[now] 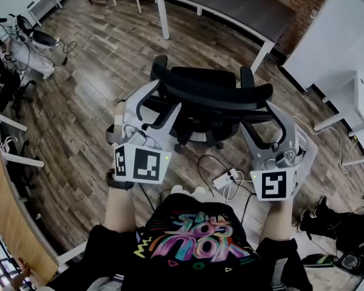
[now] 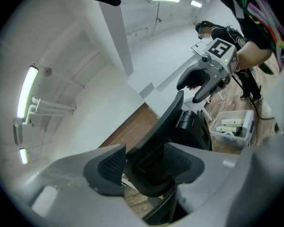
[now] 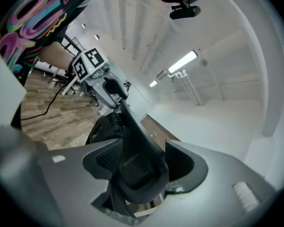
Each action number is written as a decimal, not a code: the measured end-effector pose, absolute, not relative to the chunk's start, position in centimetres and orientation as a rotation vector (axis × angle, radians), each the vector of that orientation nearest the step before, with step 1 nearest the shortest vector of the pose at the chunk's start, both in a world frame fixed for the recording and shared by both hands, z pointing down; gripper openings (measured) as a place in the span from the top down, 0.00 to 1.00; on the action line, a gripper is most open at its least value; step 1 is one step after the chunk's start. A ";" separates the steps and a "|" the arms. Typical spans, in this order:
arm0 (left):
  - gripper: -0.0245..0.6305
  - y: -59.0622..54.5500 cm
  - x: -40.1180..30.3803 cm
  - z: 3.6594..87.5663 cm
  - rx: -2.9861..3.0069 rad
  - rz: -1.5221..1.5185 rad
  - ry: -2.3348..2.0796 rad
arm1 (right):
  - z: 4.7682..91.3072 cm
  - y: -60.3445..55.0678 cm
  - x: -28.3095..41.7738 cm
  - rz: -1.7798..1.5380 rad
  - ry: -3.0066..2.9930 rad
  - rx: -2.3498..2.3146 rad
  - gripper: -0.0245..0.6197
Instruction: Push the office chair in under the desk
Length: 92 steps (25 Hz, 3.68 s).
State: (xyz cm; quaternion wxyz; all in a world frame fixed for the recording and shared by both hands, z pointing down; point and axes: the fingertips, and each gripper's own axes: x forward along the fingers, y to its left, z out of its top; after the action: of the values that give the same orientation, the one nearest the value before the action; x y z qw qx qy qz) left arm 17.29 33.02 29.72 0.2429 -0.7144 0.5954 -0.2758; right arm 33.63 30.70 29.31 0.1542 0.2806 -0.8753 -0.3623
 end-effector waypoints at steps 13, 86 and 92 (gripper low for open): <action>0.54 29.5 20.4 29.7 -1.799 -0.934 1.399 | 28.9 28.8 30.9 -1.216 -2.361 0.769 0.63; 0.70 1.2 4.3 30.7 -1.686 -0.906 1.152 | 29.6 1.6 14.5 -1.090 -2.424 0.755 0.65; 0.70 -1.7 2.5 30.3 -1.696 -0.883 1.153 | 29.2 -1.0 12.6 -1.110 -2.437 0.769 0.65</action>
State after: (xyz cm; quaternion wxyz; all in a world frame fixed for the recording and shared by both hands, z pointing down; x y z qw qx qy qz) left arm 2.50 -1.68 30.28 0.4388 -0.6825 0.4640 -0.3554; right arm 12.64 -1.03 29.21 0.1767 0.2716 -0.8609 -0.3922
